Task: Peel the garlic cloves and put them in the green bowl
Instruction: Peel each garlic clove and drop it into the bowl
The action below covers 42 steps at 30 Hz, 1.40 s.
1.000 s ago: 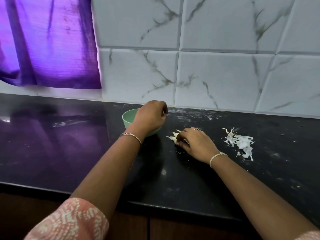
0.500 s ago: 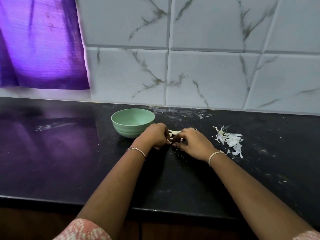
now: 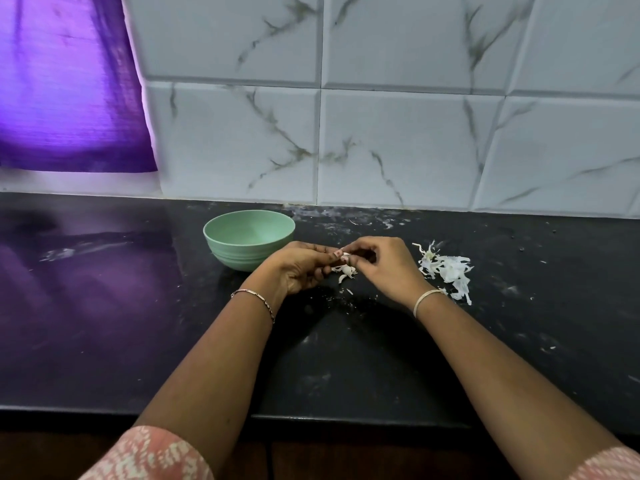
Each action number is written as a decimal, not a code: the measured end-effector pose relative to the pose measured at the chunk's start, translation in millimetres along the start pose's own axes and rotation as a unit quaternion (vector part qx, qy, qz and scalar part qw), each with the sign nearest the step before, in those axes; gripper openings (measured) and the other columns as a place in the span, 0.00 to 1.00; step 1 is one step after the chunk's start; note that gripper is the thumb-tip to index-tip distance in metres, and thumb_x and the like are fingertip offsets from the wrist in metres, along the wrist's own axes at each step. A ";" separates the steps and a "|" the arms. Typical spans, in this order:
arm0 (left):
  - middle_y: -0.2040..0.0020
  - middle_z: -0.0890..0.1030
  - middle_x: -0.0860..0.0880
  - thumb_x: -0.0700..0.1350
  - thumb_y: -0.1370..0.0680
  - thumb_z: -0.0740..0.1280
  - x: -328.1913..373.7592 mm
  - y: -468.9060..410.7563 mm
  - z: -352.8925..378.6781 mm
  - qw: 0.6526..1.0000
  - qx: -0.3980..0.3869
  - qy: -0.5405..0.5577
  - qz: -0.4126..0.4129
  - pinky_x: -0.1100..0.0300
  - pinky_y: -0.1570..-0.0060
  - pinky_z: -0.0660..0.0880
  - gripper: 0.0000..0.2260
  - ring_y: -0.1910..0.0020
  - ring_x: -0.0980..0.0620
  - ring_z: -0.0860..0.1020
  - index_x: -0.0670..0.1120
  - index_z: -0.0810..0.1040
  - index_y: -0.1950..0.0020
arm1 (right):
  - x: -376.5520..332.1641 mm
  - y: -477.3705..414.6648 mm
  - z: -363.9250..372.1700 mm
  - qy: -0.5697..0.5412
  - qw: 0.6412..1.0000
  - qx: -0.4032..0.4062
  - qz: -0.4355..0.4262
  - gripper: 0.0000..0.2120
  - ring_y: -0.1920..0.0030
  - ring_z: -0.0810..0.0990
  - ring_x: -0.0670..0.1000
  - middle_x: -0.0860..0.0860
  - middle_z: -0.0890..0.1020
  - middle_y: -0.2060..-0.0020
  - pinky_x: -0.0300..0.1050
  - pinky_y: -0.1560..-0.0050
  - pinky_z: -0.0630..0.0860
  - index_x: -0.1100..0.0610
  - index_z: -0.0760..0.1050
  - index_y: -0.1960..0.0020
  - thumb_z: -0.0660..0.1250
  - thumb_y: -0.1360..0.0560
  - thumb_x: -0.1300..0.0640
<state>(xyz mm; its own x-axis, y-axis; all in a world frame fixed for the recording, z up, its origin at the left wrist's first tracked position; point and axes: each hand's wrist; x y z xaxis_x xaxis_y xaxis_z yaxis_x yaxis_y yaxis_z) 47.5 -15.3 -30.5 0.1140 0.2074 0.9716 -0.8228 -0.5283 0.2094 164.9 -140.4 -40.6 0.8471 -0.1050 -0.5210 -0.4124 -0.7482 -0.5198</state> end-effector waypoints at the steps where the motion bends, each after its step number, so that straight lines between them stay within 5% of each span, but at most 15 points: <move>1: 0.70 0.81 0.49 0.35 0.24 0.69 -0.6 -0.6 -0.7 1.000 0.003 0.000 0.003 0.72 0.82 0.66 0.03 0.80 0.61 0.72 0.42 0.79 0.56 | 0.2 -0.2 -0.4 -0.013 1.000 -0.004 0.009 0.07 0.60 0.79 0.40 0.45 0.85 0.60 0.31 0.55 0.74 0.52 0.84 0.50 0.73 0.27 0.59; 5: 0.67 0.82 0.47 0.35 0.25 0.70 -3.7 -2.8 -1.1 1.000 -0.005 -0.007 0.027 0.72 0.79 0.70 0.02 0.75 0.60 0.77 0.41 0.80 0.56 | 3.8 -2.2 -5.4 -0.081 0.995 -0.024 0.055 0.02 0.63 0.79 0.42 0.47 0.84 0.63 0.36 0.59 0.76 0.51 0.83 0.56 0.74 0.28 0.57; 11: 0.70 0.80 0.48 0.36 0.25 0.72 -11.8 -2.1 9.5 0.986 -0.006 -0.116 0.117 0.69 0.77 0.72 0.03 0.76 0.59 0.76 0.42 0.79 0.57 | 7.4 1.6 -19.1 -0.247 0.954 -0.081 0.152 0.08 0.71 0.79 0.44 0.55 0.82 0.68 0.35 0.66 0.78 0.68 0.80 0.52 0.74 0.30 0.67; 18: 0.67 0.79 0.46 0.38 0.25 0.72 -21.3 -8.9 15.2 0.970 0.015 -0.176 0.167 0.66 0.76 0.73 0.04 0.74 0.56 0.76 0.43 0.77 0.56 | 6.1 1.1 -20.3 -0.337 0.912 -0.098 0.210 0.04 0.70 0.82 0.48 0.59 0.83 0.66 0.37 0.65 0.81 0.66 0.77 0.59 0.71 0.27 0.67; 22: 0.67 0.80 0.49 0.38 0.25 0.72 -22.7 -12.8 15.9 0.947 0.054 -0.248 0.199 0.63 0.73 0.75 0.04 0.74 0.57 0.76 0.45 0.79 0.57 | 6.8 1.0 -21.9 -0.310 0.910 -0.116 0.250 0.03 0.71 0.82 0.47 0.57 0.83 0.69 0.36 0.66 0.81 0.68 0.77 0.58 0.71 0.28 0.70; 27: 0.58 0.82 0.54 0.43 0.25 0.72 -24.5 -23.8 8.4 0.850 0.194 -0.403 0.278 0.60 0.52 0.75 0.03 0.57 0.55 0.79 0.49 0.82 0.53 | 0.7 -3.1 -31.1 -0.236 0.916 -0.152 0.288 0.07 0.76 0.79 0.44 0.54 0.81 0.74 0.33 0.75 0.75 0.66 0.76 0.62 0.70 0.26 0.68; 34: 0.51 0.83 0.51 0.44 0.24 0.70 -29.7 -30.5 3.9 0.836 0.216 -0.426 0.269 0.61 0.54 0.71 0.05 0.52 0.52 0.79 0.49 0.81 0.48 | -16.9 -39.5 -68.1 -0.278 0.916 -0.074 0.279 0.06 0.74 0.80 0.46 0.58 0.82 0.68 0.36 0.72 0.78 0.66 0.75 0.62 0.70 0.28 0.70; 39: 0.51 0.83 0.51 0.45 0.24 0.70 -30.6 -31.4 3.7 0.832 0.220 -0.432 0.269 0.60 0.54 0.72 0.05 0.52 0.51 0.79 0.49 0.81 0.49 | -3.5 -15.8 -29.3 -0.052 0.931 -0.229 0.280 0.08 0.70 0.78 0.50 0.59 0.82 0.69 0.39 0.68 0.76 0.66 0.77 0.64 0.71 0.27 0.69; 42: 0.51 0.82 0.50 0.45 0.24 0.70 -29.4 -30.7 4.7 0.825 0.216 -0.445 0.274 0.59 0.53 0.73 0.05 0.52 0.50 0.79 0.49 0.81 0.49 | -11.4 -32.5 -40.5 -0.080 0.937 -0.209 0.268 0.06 0.75 0.79 0.45 0.55 0.82 0.73 0.36 0.73 0.76 0.66 0.76 0.62 0.69 0.27 0.72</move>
<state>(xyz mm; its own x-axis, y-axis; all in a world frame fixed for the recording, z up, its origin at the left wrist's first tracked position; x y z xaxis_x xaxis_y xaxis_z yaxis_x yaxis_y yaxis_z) 72.0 -9.0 -65.0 0.3119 -0.7449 0.5898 -0.6332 -0.6258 -0.4554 182.2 -141.4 9.6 0.4801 -0.4648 -0.7439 -0.5683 -0.8108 0.1398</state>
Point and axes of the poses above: each hand's wrist, its own y-axis away from the middle knuckle, its own z-axis out of the palm, x = y × z
